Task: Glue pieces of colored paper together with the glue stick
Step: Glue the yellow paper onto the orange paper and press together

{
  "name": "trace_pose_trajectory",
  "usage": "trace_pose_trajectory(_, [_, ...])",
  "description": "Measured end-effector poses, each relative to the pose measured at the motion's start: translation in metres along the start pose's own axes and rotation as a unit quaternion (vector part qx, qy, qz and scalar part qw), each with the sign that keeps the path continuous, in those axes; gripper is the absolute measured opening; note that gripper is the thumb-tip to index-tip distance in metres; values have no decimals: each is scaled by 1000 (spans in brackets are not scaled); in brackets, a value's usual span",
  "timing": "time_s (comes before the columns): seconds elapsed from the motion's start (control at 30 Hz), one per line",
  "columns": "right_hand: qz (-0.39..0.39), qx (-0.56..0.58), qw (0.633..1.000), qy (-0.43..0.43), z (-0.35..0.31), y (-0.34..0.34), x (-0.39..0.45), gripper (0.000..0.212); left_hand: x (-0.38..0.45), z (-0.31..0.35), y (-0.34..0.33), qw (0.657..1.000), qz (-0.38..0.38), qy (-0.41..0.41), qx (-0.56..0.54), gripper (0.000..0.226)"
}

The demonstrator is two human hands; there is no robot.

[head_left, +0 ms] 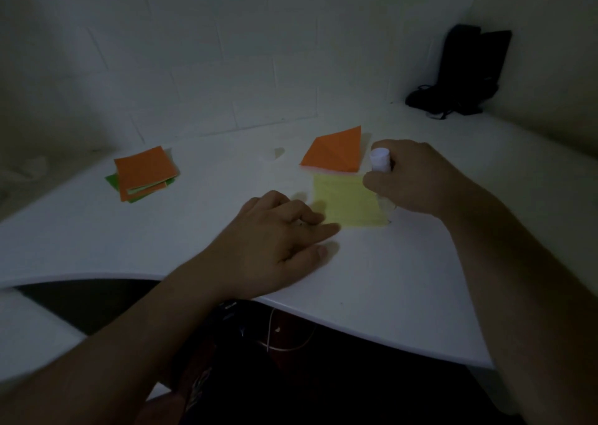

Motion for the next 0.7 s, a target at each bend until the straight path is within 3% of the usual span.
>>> trace_pose_trajectory(0.13, [73,37,997,-6,-9,-7,0,32,0,0,-1,1000,-2,-7,6,65])
trace_pose_trajectory(0.3, [19,57,998,23,-20,-28,-3,39,-1,4,2,1000,2,-5,16,72])
trace_pose_trajectory(0.6, [2,70,997,-8,-19,-35,-4,29,-2,5,4,998,26,-27,41,54])
trace_pose_trajectory(0.7, [4,68,998,-10,-23,-34,-4,37,-2,6,3,997,36,-38,48,53])
Point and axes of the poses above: each hand's wrist, its own x-axis towards the middle knuckle, its own y-axis out of the back of the hand, z = x × y, the point moved 2 cm from there along x, towards the middle knuckle, and after that the axes turned 11 degrees about z, right-handed, at the moved point
